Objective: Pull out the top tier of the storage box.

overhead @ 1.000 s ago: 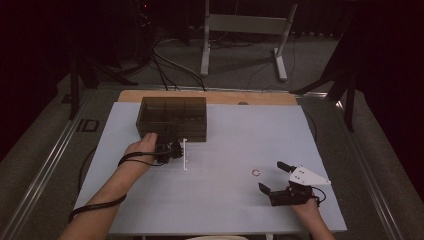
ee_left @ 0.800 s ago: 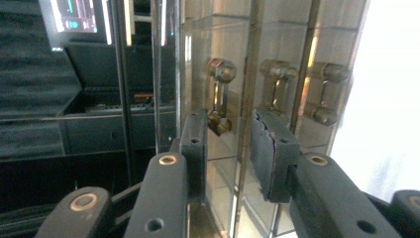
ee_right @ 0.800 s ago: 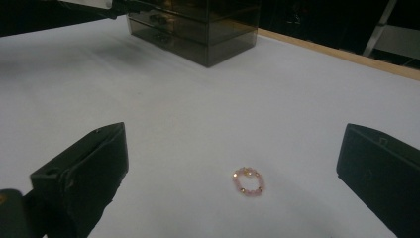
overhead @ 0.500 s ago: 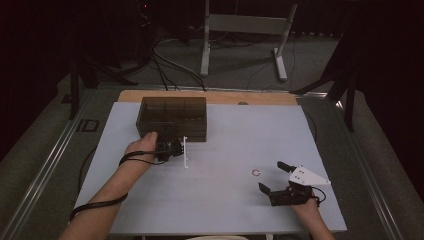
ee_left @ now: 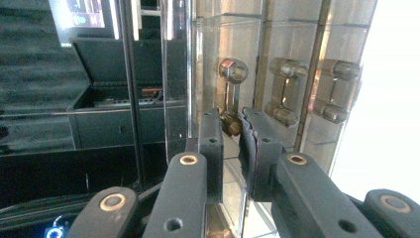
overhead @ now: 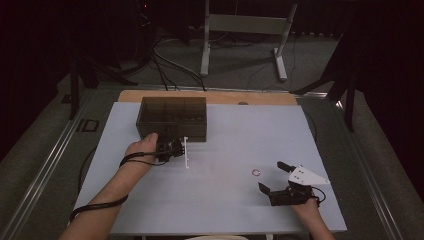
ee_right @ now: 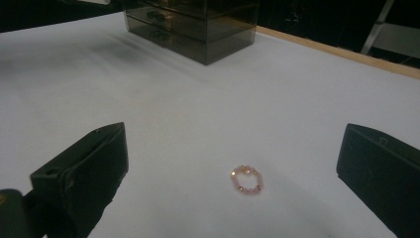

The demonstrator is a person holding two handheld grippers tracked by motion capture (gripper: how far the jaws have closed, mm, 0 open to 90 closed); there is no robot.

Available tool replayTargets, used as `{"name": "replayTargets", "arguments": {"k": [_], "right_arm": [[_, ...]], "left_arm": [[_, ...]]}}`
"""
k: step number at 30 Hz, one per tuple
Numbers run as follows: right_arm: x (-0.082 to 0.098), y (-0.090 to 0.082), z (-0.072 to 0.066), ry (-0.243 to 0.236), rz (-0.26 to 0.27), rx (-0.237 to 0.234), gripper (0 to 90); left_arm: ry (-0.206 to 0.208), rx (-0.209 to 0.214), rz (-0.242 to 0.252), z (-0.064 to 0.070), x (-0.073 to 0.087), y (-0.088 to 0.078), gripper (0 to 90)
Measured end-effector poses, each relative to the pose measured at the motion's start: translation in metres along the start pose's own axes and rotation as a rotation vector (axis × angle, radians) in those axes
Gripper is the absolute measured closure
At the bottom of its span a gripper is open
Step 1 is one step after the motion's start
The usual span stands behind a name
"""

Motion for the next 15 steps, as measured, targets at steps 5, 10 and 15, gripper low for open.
{"name": "replayTargets", "arguments": {"k": [5, 10, 15], "right_arm": [[0.0, 0.0, 0.0, -0.001, -0.001, -0.001, 0.1], [0.0, 0.001, 0.0, 0.0, -0.004, -0.001, 0.1], [0.0, 0.0, 0.0, -0.001, -0.003, 0.0, 0.1]], "left_arm": [[0.006, 0.002, -0.001, 0.002, 0.001, -0.006, 82.5], [0.005, 0.006, 0.003, 0.004, 0.002, -0.011, 82.5], [0.006, 0.006, 0.004, 0.005, 0.003, -0.016, 82.5]]}}
Point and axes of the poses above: each handheld gripper's, and its own axes: y roughly forward along the jaws, x roughly out of its underside, z roughly to its right, the point moved 3 cm from there along y, roughly forward along the jaws, and after that the axes turned 13 degrees about -y, right-handed, at the moved point
